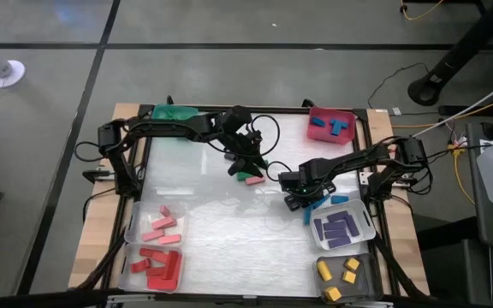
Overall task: Sort blocks
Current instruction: Put the blue block into the pink bin
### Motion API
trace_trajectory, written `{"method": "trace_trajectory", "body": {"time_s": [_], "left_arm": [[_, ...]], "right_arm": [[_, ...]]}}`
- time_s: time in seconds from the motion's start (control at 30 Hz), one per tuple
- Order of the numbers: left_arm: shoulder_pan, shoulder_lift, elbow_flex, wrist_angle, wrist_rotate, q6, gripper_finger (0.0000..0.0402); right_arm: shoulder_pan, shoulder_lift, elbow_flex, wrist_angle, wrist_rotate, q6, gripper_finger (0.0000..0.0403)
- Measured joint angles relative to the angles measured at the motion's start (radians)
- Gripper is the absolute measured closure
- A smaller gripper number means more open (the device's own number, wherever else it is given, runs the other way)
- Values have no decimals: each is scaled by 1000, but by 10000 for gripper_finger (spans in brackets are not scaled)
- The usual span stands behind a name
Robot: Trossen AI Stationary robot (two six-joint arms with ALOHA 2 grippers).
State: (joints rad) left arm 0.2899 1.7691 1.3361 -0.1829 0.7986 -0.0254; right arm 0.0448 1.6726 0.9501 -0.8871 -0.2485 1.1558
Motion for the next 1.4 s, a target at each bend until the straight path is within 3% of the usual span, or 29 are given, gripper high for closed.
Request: {"method": "trace_trajectory", "body": {"time_s": [0.2, 0.77, 1.17, 1.4], "left_arm": [[0, 0, 0, -1, -1, 0, 208], [0, 0, 0, -1, -2, 52, 208], [0, 0, 0, -2, -2, 52, 208], [0, 0, 0, -2, -3, 77, 208]], "right_arm": [[1, 0, 0, 10, -31, 0, 325], [1, 0, 2, 30, -6, -9, 328], [1, 0, 2, 30, -111, 27, 229], [36, 0, 2, 30, -63, 71, 226]]}}
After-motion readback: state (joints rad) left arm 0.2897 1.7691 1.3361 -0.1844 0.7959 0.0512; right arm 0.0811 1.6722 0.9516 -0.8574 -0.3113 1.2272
